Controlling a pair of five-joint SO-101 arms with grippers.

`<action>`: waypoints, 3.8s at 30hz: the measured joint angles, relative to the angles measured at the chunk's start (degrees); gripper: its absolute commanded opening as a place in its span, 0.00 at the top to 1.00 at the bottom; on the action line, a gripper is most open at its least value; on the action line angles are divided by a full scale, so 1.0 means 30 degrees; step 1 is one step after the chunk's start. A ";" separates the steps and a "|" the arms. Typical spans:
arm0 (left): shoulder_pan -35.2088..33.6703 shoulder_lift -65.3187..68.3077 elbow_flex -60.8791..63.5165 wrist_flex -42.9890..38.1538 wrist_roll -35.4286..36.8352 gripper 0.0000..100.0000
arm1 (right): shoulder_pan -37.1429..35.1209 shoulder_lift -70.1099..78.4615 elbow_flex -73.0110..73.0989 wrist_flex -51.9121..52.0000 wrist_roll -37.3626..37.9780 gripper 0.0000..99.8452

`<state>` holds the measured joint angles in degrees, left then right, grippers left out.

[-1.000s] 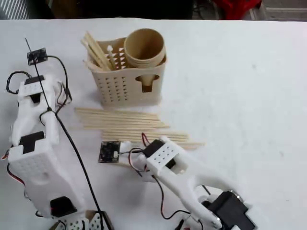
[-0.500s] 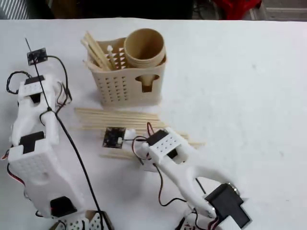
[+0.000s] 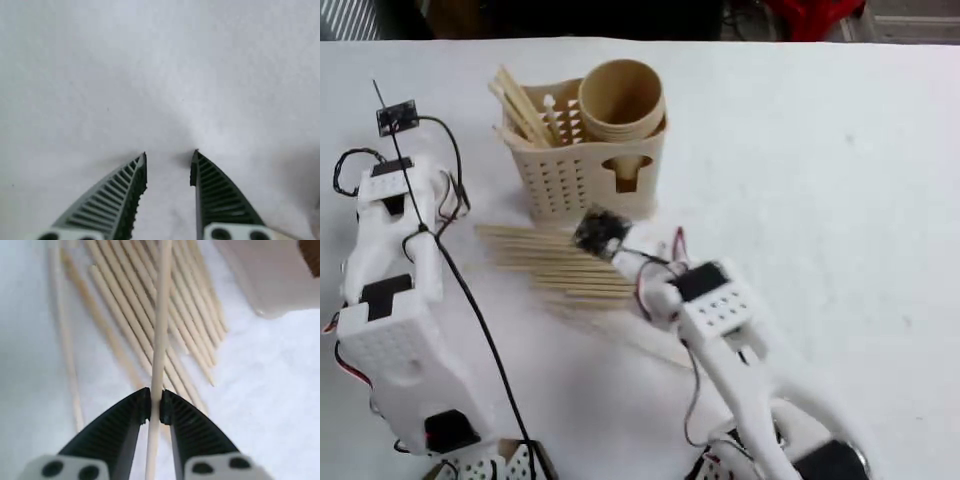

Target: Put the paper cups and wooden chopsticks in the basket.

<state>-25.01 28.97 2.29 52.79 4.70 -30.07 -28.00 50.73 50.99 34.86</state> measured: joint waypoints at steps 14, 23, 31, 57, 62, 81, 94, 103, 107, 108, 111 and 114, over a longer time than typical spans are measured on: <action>0.0000 0.0000 0.0000 0.0000 0.0000 0.84 | -0.0645 -0.5480 -0.5011 0.0117 -0.4806 0.98; 0.0000 0.0000 0.0000 0.0000 0.0000 0.84 | -0.2549 0.0029 -1.4066 -0.5509 -0.6652 0.98; 0.0000 0.0000 0.0000 0.0000 0.0000 0.84 | -0.2813 0.5128 -1.7289 -0.7883 -0.6652 0.98; 0.0000 0.0000 0.0000 0.0000 0.0000 0.84 | -0.1846 1.0110 -1.9634 -1.0579 -0.6652 0.84; 0.0000 0.0000 0.0000 0.0000 0.0000 0.84 | -0.1846 0.9582 -1.9634 -0.7590 -0.6652 0.91; 0.0000 0.0000 0.0000 0.0000 0.0000 0.84 | -0.4220 0.6271 -1.2425 1.0696 -0.1641 0.91; 0.0000 0.0000 0.0000 0.0000 0.0000 0.84 | -0.5480 0.6271 -0.2901 0.0821 0.0557 0.80; 0.0000 0.0000 0.0000 0.0000 0.0000 0.84 | -0.6769 0.6242 -0.1524 -0.1524 0.0557 0.82; 0.0000 0.0000 0.0000 0.0000 0.0000 0.84 | -0.6711 0.6271 -0.1524 -0.1729 0.0557 0.82; 0.0000 0.0000 0.0000 0.0000 0.0000 0.84 | -0.6769 0.6388 -0.1524 -0.1729 0.0557 0.82; 0.0000 0.0000 0.0000 0.0000 0.0000 0.84 | -0.6769 0.7766 -0.1582 -0.2139 0.0557 0.82; 0.0000 0.0000 0.0000 0.0000 0.0000 0.84 | -0.6476 0.8733 -0.2286 -0.2110 0.0557 0.88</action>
<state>-25.01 28.97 2.29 52.79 4.70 -49.49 -1.80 43.87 44.66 36.53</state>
